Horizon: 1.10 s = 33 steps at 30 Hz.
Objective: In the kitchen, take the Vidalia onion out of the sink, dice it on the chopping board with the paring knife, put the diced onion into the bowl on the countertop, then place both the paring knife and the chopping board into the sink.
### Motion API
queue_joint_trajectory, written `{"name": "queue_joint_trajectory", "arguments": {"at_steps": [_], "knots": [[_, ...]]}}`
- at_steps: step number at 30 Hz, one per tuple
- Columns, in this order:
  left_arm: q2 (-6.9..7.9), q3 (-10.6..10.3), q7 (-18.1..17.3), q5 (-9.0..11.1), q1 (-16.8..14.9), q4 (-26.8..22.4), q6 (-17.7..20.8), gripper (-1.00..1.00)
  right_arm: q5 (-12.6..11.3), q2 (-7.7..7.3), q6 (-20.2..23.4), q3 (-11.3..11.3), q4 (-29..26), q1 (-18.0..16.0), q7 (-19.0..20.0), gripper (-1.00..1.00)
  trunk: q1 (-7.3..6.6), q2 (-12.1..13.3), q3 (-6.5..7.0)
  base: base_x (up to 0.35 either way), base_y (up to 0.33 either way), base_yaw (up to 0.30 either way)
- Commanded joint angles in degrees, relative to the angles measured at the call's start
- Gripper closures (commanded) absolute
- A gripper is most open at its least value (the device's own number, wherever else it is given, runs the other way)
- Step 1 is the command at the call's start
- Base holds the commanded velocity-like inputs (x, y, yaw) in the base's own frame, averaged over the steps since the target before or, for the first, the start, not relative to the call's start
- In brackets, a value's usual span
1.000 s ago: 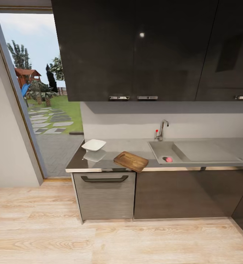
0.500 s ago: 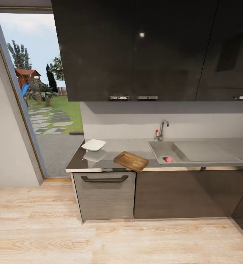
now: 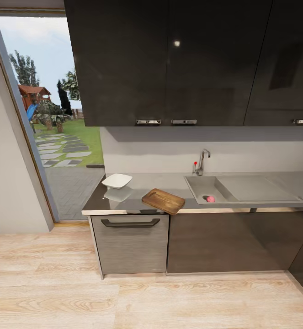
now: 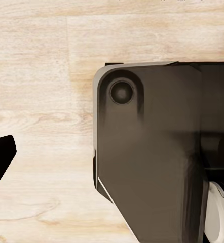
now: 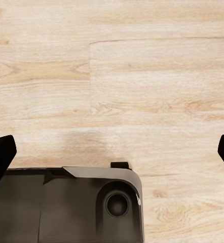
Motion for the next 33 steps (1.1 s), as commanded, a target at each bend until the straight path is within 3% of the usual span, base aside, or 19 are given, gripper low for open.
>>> {"name": "queue_joint_trajectory", "arguments": {"at_steps": [1,33], "knots": [[0.01,0.0,0.0,0.03,0.02,0.02,-0.17,-1.0,-0.03,0.02,-0.17,0.05,0.05,-0.01,-0.18,-1.0,0.02,-0.02,0.0,0.0,0.0,0.0],[0.01,0.0,0.0,0.03,0.02,0.08,-0.17,-1.0,-0.05,0.03,-0.16,0.09,0.09,-0.01,-0.18,-1.0,0.02,-0.02,0.0,0.0,0.0,0.0]]}}
